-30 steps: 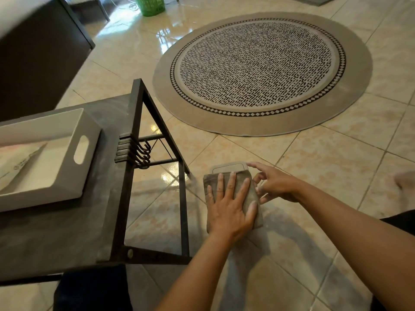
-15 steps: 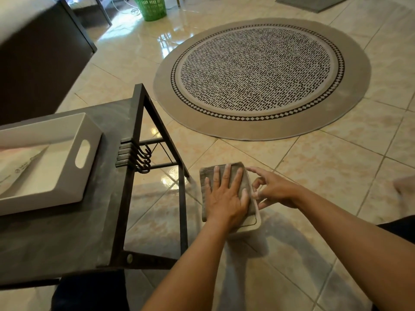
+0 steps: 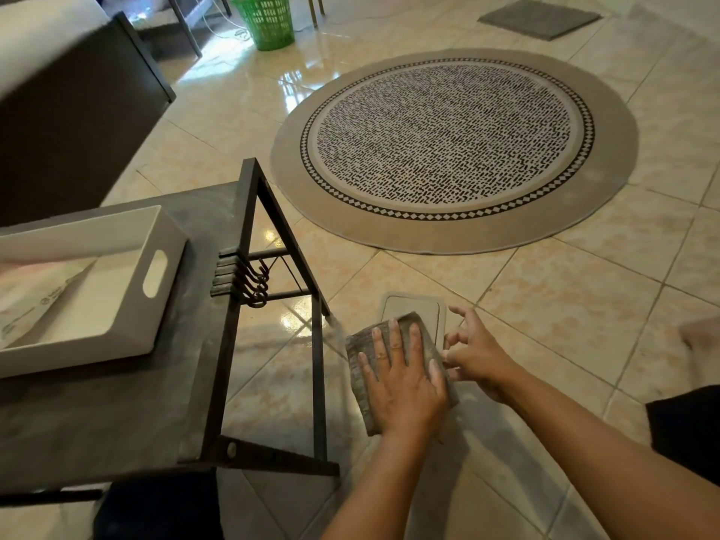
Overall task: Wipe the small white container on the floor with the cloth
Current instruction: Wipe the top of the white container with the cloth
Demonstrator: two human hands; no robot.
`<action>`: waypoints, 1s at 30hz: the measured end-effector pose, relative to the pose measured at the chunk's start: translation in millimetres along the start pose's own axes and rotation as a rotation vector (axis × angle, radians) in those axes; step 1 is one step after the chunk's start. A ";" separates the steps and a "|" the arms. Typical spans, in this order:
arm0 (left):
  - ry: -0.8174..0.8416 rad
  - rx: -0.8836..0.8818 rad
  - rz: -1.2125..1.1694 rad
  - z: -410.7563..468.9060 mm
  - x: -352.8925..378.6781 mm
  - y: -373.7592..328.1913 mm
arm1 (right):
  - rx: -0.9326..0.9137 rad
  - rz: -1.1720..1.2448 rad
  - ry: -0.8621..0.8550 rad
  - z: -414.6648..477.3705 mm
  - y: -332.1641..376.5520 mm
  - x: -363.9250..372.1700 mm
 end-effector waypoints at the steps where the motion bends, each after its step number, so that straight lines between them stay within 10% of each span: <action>1: -0.004 0.010 -0.002 2.0 0.3 0.2 | 0.011 0.035 -0.020 -3.1 -4.4 0.7; 11: 0.005 0.338 0.079 15.7 -1.5 22.4 | -0.244 -0.706 -0.094 37.7 47.8 -28.2; 18: 0.017 0.521 0.148 20.1 -6.9 44.5 | -0.106 -0.833 0.230 45.6 62.4 -26.6; 30: 0.023 0.265 0.077 18.0 -4.8 2.8 | -0.110 -0.614 0.151 25.3 38.2 -35.8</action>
Point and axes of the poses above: each hand's wrist, its own z-axis towards the middle knuckle, its own x-axis out of the palm, y = z × x, the point moved 2 cm from there along z, towards the middle knuckle, and after that the axes turned 5 degrees about z, right-handed, at the moved point
